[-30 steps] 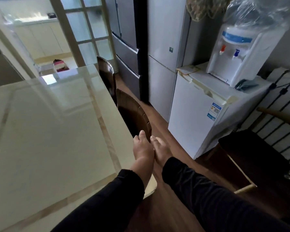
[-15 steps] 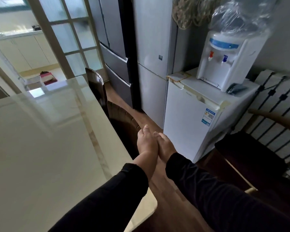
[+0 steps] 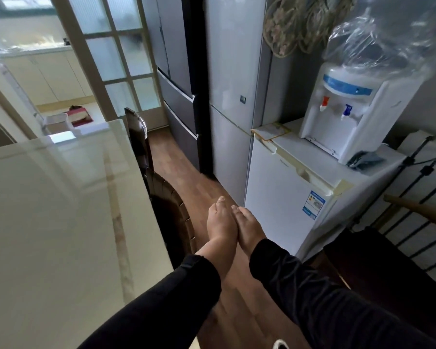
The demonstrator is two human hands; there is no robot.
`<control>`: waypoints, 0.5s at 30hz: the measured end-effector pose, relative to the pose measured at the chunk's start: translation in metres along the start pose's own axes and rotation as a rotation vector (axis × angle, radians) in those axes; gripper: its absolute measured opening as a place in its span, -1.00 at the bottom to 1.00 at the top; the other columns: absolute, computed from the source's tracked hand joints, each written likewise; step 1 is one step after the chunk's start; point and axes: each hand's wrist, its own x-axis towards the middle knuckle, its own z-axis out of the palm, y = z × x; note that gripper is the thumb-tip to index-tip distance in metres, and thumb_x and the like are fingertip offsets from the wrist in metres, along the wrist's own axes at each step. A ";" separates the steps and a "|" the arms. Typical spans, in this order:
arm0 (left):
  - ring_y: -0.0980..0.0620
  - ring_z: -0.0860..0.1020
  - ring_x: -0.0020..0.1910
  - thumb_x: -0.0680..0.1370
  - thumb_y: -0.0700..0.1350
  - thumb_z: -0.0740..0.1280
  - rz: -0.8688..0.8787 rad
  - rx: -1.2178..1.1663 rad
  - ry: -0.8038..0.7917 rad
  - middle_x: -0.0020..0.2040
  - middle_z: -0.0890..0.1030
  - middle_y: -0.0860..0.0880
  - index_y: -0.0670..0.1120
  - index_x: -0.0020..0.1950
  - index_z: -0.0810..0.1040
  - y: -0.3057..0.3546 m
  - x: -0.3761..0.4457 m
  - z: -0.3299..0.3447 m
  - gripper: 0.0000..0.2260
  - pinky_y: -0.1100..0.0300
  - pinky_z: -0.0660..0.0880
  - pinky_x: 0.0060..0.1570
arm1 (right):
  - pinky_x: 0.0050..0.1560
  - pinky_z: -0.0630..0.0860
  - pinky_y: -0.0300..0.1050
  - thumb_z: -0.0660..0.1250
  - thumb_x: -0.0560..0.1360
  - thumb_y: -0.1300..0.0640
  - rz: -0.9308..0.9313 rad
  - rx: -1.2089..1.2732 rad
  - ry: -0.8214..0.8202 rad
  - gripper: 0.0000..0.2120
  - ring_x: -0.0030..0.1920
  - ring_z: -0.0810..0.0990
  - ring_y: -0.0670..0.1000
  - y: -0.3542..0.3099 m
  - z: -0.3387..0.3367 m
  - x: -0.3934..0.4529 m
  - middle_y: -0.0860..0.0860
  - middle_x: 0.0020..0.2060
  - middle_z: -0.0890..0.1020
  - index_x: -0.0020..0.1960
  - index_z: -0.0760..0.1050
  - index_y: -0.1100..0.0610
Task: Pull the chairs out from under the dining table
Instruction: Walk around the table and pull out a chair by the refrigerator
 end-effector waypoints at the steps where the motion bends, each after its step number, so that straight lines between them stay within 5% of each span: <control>1: -0.04 0.50 0.23 0.67 0.00 0.10 -0.051 -0.116 0.031 0.29 0.54 -0.11 -0.15 0.35 0.47 0.000 0.008 0.011 -0.64 0.16 0.39 0.26 | 0.43 0.32 0.08 0.12 0.62 -0.08 0.001 0.001 -0.013 -0.48 0.39 0.43 0.14 -0.003 -0.008 0.010 0.18 0.37 0.48 0.43 0.33 0.24; 4: -0.02 0.50 0.27 0.67 0.00 0.11 -0.073 -0.148 0.078 0.30 0.54 -0.08 -0.13 0.38 0.46 0.019 0.011 0.040 -0.64 0.34 0.35 0.15 | 0.41 0.34 0.08 0.12 0.63 -0.05 -0.014 0.018 -0.068 -0.51 0.36 0.46 0.14 -0.009 -0.036 0.040 0.17 0.32 0.52 0.40 0.36 0.27; 8: -0.10 0.55 0.21 0.64 0.06 0.14 -0.106 -0.195 0.165 0.21 0.60 -0.13 -0.17 0.32 0.50 0.035 0.020 0.075 -0.60 0.10 0.43 0.23 | 0.36 0.41 0.06 0.11 0.63 -0.06 -0.019 0.001 -0.167 -0.56 0.26 0.53 0.12 -0.016 -0.066 0.072 0.15 0.23 0.58 0.31 0.43 0.24; 15: -0.06 0.53 0.21 0.65 0.05 0.13 -0.110 -0.188 0.269 0.21 0.58 -0.12 -0.12 0.31 0.49 0.050 0.038 0.102 -0.64 0.09 0.39 0.30 | 0.26 0.48 -0.01 0.12 0.63 -0.05 -0.001 0.015 -0.290 -0.56 0.26 0.54 0.14 -0.024 -0.083 0.113 0.19 0.26 0.55 0.34 0.41 0.23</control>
